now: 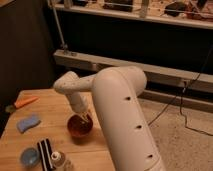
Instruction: Drag the ceramic bowl in a circle
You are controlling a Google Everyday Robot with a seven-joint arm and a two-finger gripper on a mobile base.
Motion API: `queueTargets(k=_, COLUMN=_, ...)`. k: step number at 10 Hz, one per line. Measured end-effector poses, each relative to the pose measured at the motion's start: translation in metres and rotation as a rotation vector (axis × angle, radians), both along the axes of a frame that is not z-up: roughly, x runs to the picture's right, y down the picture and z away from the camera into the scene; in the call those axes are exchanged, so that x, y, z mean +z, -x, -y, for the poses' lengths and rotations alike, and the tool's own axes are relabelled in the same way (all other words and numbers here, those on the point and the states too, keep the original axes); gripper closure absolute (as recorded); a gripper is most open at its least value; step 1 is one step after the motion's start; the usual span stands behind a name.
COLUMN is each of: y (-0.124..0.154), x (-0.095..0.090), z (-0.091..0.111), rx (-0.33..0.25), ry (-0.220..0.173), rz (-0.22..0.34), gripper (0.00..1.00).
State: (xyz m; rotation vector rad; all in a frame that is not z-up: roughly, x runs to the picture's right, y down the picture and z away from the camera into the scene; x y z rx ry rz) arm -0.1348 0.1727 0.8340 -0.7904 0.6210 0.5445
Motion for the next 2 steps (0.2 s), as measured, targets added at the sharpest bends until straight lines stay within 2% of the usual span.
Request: queueTargets(k=2, y=0.0235, x=0.0021, z=0.0075, rx=0.027, ry=-0.022, rz=0.027, gripper=1.0)
